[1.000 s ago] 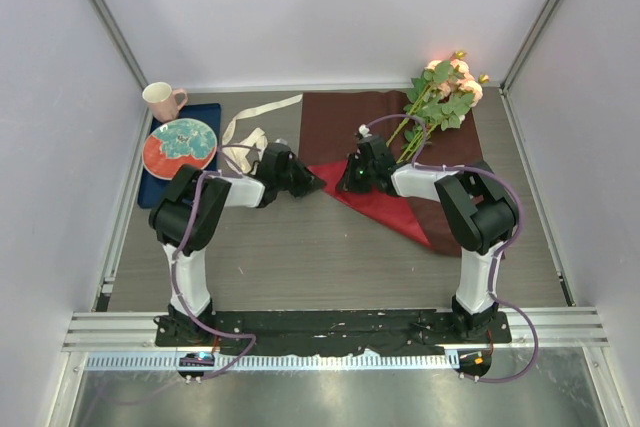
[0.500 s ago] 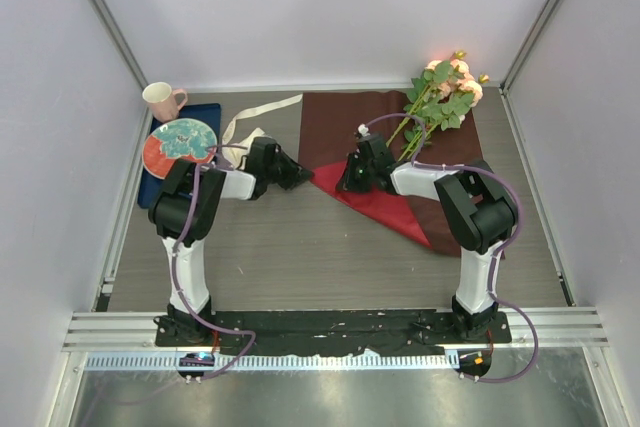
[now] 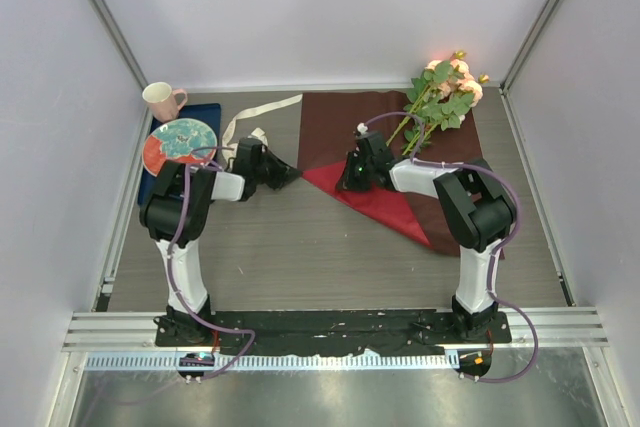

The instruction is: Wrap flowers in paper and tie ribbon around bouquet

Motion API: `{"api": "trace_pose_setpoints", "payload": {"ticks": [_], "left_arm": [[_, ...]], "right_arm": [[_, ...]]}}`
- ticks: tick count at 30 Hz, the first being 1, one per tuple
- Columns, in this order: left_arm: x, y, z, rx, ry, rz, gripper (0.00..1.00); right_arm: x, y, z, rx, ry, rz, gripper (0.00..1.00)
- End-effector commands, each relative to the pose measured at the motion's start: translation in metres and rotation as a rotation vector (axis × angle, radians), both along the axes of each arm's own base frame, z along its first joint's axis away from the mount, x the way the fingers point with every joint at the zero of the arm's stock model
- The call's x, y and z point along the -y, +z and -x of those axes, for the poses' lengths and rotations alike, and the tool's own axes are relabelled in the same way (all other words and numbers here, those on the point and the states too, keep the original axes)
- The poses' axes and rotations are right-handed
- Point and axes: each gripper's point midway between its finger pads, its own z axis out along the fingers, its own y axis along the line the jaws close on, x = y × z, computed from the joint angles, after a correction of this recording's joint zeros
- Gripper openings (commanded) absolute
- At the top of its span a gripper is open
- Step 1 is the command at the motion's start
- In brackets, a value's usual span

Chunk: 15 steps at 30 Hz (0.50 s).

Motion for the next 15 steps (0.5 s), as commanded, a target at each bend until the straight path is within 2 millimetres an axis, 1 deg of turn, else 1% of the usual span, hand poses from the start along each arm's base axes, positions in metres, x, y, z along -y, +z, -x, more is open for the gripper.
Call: {"api": "trace_pose_setpoints", "payload": {"ticks": [1, 2, 3, 4, 5, 6, 8, 9, 10, 11, 12, 14, 15], "left_arm": [[-0.049, -0.055, 0.044, -0.150, -0.003, -0.219, 0.00], [-0.050, -0.042, 0.045, -0.105, -0.012, -0.232, 0.01], [-0.049, -0.034, 0.044, -0.077, -0.020, -0.225, 0.02], [-0.047, -0.027, 0.044, -0.058, -0.030, -0.222, 0.06], [-0.045, -0.012, 0.043, -0.024, -0.040, -0.208, 0.08], [-0.045, -0.007, 0.044, -0.015, -0.046, -0.206, 0.12], [-0.045, 0.009, 0.044, 0.017, -0.039, -0.197, 0.29], [-0.044, 0.013, 0.045, 0.018, -0.035, -0.188, 0.47], [-0.042, 0.016, 0.045, 0.025, -0.036, -0.176, 0.54], [-0.039, 0.019, 0.045, 0.034, -0.040, -0.165, 0.59], [-0.035, 0.018, 0.044, 0.027, -0.043, -0.152, 0.64], [-0.020, 0.015, 0.044, 0.021, -0.072, -0.130, 0.66], [-0.009, 0.009, 0.043, 0.018, -0.099, -0.102, 0.67]], "right_arm": [[0.015, -0.026, 0.004, -0.060, -0.016, 0.072, 0.00], [0.015, -0.026, 0.004, -0.060, -0.015, 0.074, 0.00], [0.015, -0.027, 0.004, -0.061, -0.014, 0.076, 0.00], [0.015, -0.027, 0.004, -0.062, -0.015, 0.075, 0.00], [0.014, -0.029, 0.004, -0.067, -0.010, 0.074, 0.00], [0.013, -0.027, 0.003, -0.066, -0.010, 0.070, 0.00], [0.011, -0.027, 0.003, -0.069, -0.005, 0.062, 0.00], [0.010, -0.026, 0.003, -0.068, -0.004, 0.060, 0.00], [0.010, -0.026, 0.003, -0.071, -0.004, 0.059, 0.00], [0.011, -0.025, 0.003, -0.069, -0.004, 0.059, 0.00], [0.010, -0.026, 0.003, -0.070, -0.003, 0.060, 0.00], [0.010, -0.027, 0.003, -0.071, -0.005, 0.058, 0.00], [0.009, -0.027, 0.003, -0.074, -0.006, 0.055, 0.00]]}}
